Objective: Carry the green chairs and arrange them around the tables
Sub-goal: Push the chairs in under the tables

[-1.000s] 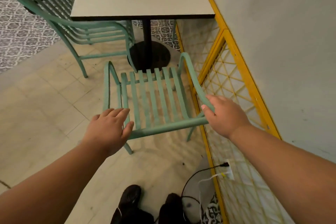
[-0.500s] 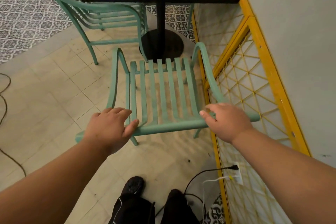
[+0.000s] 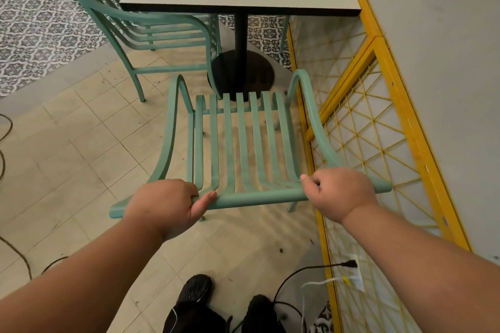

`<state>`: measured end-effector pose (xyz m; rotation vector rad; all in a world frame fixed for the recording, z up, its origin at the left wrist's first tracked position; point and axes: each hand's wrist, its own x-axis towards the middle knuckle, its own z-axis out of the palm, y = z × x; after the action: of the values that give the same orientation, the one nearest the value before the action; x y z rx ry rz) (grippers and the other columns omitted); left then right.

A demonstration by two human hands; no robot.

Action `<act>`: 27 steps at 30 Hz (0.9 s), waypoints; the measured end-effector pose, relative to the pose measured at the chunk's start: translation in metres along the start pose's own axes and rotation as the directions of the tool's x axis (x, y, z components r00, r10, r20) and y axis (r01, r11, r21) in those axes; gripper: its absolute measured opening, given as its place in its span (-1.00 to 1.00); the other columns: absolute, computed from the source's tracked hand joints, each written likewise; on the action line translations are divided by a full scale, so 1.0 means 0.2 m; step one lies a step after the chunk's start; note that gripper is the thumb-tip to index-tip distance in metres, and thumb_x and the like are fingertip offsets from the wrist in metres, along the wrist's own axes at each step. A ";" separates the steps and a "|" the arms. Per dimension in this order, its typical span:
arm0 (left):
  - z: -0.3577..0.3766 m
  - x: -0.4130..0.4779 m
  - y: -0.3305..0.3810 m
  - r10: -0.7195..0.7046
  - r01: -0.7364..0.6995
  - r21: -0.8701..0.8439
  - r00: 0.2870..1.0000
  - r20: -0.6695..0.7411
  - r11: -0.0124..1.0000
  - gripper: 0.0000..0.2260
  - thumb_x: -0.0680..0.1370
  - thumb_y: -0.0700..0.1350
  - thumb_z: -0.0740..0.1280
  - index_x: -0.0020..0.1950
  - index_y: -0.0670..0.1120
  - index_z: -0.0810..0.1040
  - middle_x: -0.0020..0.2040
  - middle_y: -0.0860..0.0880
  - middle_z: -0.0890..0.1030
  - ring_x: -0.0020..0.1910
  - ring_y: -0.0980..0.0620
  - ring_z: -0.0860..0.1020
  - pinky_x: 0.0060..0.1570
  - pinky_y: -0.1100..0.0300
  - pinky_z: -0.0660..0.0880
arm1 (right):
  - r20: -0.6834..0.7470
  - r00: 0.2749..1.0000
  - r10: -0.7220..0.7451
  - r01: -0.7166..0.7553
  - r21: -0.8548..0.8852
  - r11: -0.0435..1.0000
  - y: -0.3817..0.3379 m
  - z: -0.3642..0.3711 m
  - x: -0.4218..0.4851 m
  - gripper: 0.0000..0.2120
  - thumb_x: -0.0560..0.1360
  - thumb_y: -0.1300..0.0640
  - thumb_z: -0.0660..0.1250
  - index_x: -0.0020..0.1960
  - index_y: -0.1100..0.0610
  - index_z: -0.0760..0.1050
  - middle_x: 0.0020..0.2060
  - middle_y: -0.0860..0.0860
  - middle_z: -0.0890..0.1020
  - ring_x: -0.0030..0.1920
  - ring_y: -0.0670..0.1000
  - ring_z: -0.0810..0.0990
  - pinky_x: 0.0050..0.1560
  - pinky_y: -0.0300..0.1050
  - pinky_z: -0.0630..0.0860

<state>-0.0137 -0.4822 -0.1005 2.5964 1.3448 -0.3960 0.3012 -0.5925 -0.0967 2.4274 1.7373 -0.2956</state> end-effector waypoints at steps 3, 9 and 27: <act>-0.03 0.06 -0.02 0.019 -0.019 0.008 1.000 -0.024 1.000 -0.27 0.50 0.50 -0.24 -0.20 0.08 0.57 -0.35 0.05 0.57 -0.38 0.13 0.53 -0.41 0.22 0.46 | -0.012 1.000 0.010 -0.010 0.005 1.000 -0.01 -0.01 0.06 -0.44 0.61 -0.25 0.01 -0.34 0.07 0.49 -0.47 -0.01 0.53 -0.43 0.00 0.48 -0.43 -0.14 0.30; -0.07 0.22 -0.09 0.042 -0.042 0.018 0.998 -0.044 0.999 -0.26 0.49 0.50 -0.25 -0.25 0.06 0.54 -0.39 0.04 0.55 -0.40 0.11 0.52 -0.42 0.20 0.47 | -0.029 1.000 0.011 -0.010 0.027 1.000 -0.03 -0.03 0.20 -0.44 0.62 -0.23 0.02 -0.36 0.08 0.47 -0.48 -0.01 0.51 -0.43 0.02 0.49 -0.42 -0.14 0.31; -0.15 0.43 -0.19 0.044 -0.044 0.016 0.999 -0.031 0.999 -0.23 0.46 0.54 -0.28 -0.27 0.07 0.53 -0.39 0.05 0.56 -0.39 0.10 0.55 -0.38 0.16 0.58 | -0.063 0.998 0.001 -0.002 -0.008 1.000 -0.05 -0.08 0.43 -0.44 0.61 -0.25 -0.02 -0.33 0.03 0.51 -0.45 -0.04 0.53 -0.40 0.00 0.49 -0.41 -0.13 0.31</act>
<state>0.0077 -0.3864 -0.1012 2.6500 1.2971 -0.3618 0.3206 -0.5071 -0.1021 2.4576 1.7577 -0.2137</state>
